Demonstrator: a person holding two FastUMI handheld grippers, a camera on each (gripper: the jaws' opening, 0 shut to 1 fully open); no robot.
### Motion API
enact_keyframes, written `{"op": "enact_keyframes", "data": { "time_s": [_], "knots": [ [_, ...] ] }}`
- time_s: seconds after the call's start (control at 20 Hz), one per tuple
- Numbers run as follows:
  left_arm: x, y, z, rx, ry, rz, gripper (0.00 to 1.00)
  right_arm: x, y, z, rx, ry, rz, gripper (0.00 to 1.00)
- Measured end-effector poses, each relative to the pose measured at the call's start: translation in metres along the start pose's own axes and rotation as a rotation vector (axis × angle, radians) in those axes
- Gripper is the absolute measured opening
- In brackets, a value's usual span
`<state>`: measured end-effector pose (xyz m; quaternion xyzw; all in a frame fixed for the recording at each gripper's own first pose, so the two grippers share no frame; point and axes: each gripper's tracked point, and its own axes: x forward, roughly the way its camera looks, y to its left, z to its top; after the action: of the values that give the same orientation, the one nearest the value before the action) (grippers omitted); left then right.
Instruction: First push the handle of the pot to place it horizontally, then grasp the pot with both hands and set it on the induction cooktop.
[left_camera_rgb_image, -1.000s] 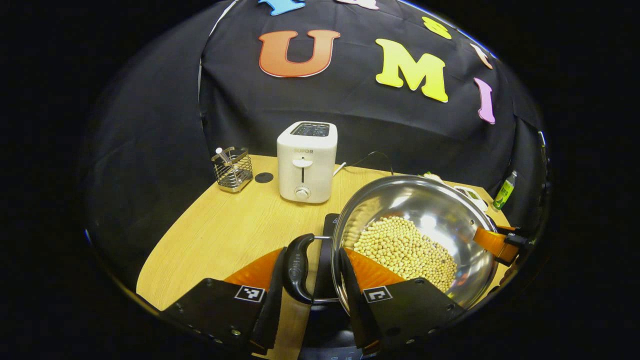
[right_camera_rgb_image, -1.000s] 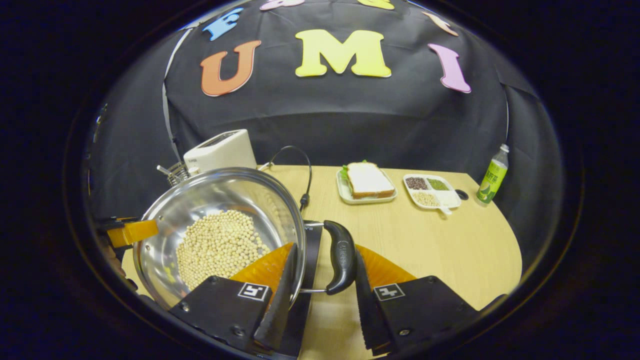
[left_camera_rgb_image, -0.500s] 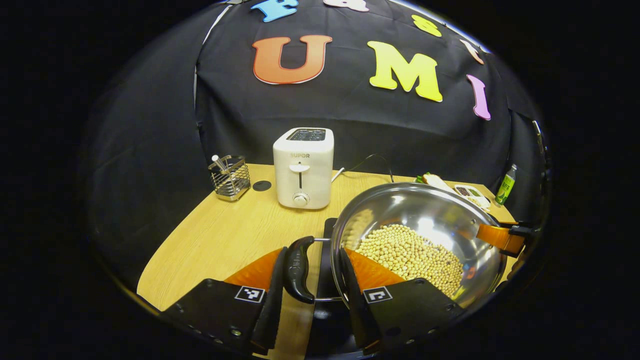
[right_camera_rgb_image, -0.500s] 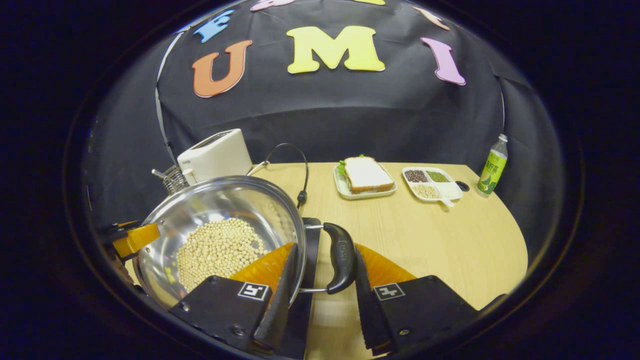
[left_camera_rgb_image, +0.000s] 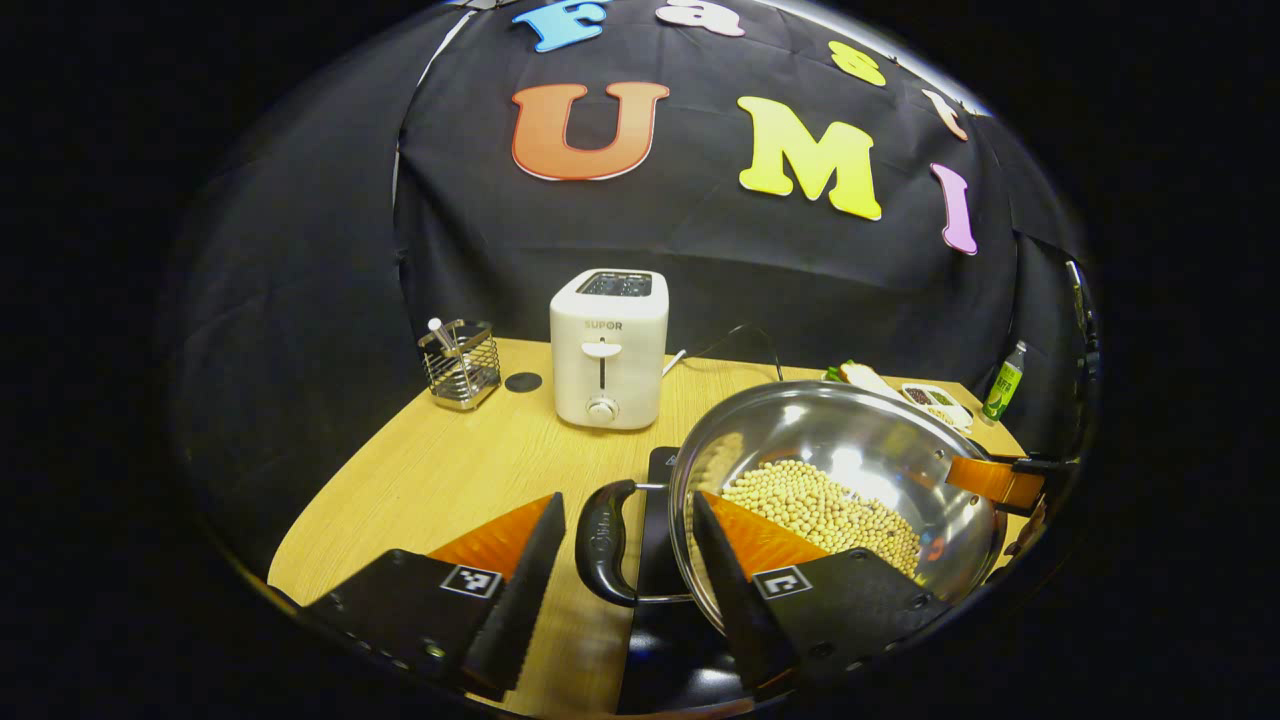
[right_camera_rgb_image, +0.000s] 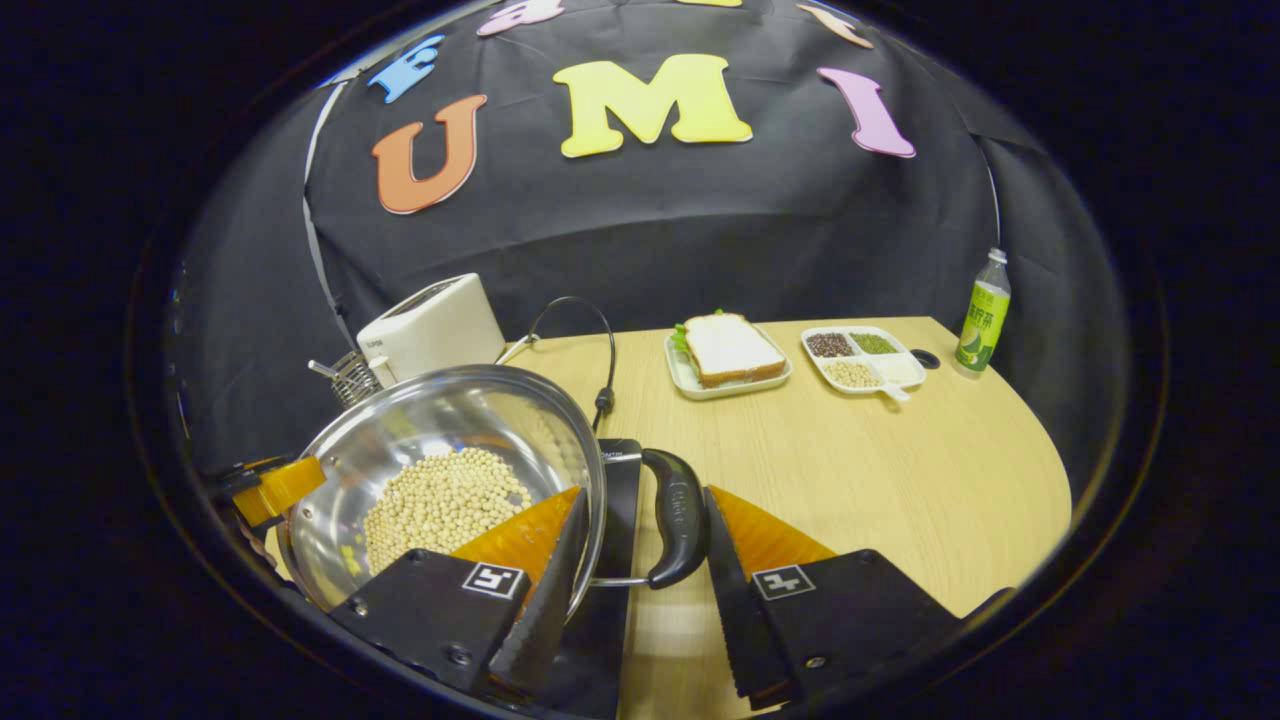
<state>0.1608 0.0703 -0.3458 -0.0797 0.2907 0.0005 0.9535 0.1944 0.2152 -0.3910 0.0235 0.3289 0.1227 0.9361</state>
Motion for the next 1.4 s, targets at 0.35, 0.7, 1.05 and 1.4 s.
{"op": "enact_keyframes", "data": {
  "time_s": [0.35, 0.7, 1.05, 1.4],
  "knots": [
    [-0.035, 0.01, 0.021, -0.014, -0.082, 0.035, 0.96, -0.028, 0.005, 0.02, -0.036, -0.068, 0.008, 0.79],
    [-0.108, -0.015, 0.081, -0.019, -0.239, -0.007, 0.95, -0.112, 0.007, 0.079, -0.137, -0.361, -0.016, 0.78],
    [-0.162, -0.054, 0.121, -0.057, -0.353, -0.089, 0.95, -0.206, -0.014, 0.104, -0.18, -0.559, -0.116, 0.96],
    [-0.201, -0.076, 0.139, 0.001, -0.401, -0.055, 0.95, -0.255, -0.051, 0.115, -0.094, -0.538, -0.115, 1.0]
  ]
}}
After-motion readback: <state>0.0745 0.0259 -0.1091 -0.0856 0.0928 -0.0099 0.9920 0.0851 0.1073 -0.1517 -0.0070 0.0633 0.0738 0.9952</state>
